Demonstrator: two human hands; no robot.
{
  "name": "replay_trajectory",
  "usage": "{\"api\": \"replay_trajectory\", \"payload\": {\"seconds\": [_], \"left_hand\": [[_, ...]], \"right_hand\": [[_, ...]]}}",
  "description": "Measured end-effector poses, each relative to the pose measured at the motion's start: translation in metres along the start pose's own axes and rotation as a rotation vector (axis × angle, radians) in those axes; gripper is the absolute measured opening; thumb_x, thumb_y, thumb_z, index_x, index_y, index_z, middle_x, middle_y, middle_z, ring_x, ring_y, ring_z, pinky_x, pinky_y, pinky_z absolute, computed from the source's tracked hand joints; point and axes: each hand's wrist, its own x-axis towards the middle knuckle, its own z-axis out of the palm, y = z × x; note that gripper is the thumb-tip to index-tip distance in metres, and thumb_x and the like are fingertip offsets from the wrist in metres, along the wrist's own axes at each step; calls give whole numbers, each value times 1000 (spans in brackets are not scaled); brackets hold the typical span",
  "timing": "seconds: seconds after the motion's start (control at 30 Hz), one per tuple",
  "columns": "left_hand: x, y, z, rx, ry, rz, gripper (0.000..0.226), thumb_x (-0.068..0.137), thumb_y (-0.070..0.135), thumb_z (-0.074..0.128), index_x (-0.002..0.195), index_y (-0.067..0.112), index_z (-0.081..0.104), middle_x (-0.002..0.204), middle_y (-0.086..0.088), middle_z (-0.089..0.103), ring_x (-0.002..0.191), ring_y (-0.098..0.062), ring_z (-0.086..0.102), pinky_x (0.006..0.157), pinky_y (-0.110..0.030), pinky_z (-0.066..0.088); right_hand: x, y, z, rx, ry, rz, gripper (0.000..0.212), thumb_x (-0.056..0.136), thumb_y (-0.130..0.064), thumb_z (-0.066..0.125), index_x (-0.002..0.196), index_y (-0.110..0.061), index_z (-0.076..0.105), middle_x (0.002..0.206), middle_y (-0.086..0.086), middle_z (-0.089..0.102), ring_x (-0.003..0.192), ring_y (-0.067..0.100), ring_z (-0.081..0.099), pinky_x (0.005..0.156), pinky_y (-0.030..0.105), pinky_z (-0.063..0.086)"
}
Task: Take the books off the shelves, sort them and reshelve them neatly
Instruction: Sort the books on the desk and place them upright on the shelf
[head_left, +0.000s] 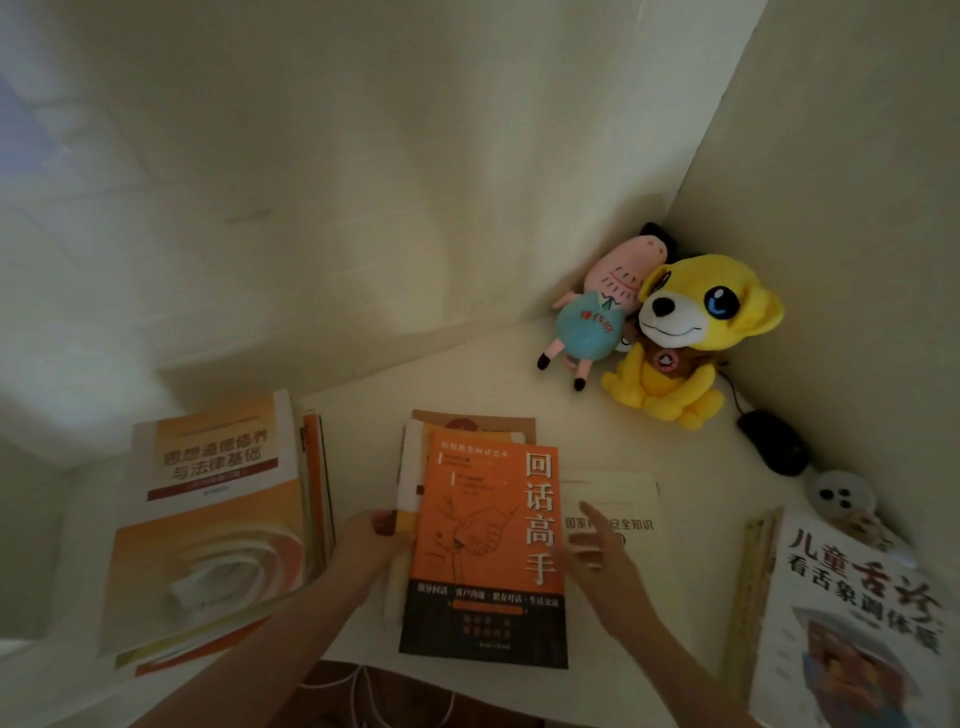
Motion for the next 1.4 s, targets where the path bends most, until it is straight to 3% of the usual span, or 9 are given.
{"api": "replay_trajectory", "payload": {"seconds": [0.17,0.3,0.43,0.6,0.77,0.87,1.07,1.27,1.4], "left_hand": [[-17,10,2,-92,-56,32,23,92,19,58,114,20,50,103,-4,64,93,-21,63,71,-32,52],[-27,13,-2,-72,-159,56,36,95,24,52,128,27,38,111,-6,63,88,-13,63,62,-23,49],[-31,17,-12,-45,-274,139,64,88,12,61,135,39,26,112,-2,64,94,-12,65,66,-23,55],[-40,27,-38,-49,-174,277,67,91,6,54,140,44,27,118,-4,60,105,-19,62,86,-40,55],[-63,33,-100,-143,-44,351,67,88,-2,54,133,43,32,99,10,70,87,-4,68,64,-20,56],[-75,16,-148,-297,50,263,65,84,-3,57,129,41,45,94,7,74,84,-14,71,59,-29,57],[-78,-25,-195,-379,155,141,67,83,-2,57,138,34,43,110,-5,69,97,-31,65,76,-47,52],[-71,-39,-193,-396,222,140,65,86,-3,55,138,33,38,116,-2,60,93,-19,61,68,-36,49],[-65,-53,-198,-207,400,129,54,91,-2,49,139,23,42,115,-11,62,94,-31,60,84,-49,47]], "right_hand": [[4,5,29,22,-27,-42,75,85,-7,67,137,-42,25,121,-5,59,105,8,59,85,31,55],[9,3,25,55,1,-21,70,90,-4,60,138,-39,24,108,-9,58,90,3,60,66,17,52],[13,11,15,78,28,-22,80,85,4,62,144,-37,26,120,-2,53,98,7,58,74,27,54],[13,11,11,164,-9,-23,85,80,8,69,142,-31,26,118,1,50,93,6,55,60,15,53],[19,12,4,171,55,16,102,78,1,74,151,-27,9,116,16,52,91,22,58,68,32,49],[20,9,3,152,33,13,101,78,6,71,152,-22,8,113,15,52,88,20,56,63,26,45],[14,-10,5,104,16,45,110,28,-47,73,129,-10,50,91,-3,62,80,9,58,59,22,42],[9,-14,5,104,12,111,117,25,-42,75,134,-8,47,97,5,61,84,20,58,60,26,44],[4,-23,6,111,9,137,108,35,-33,78,134,-7,46,89,-3,59,78,14,57,58,26,43]]}}
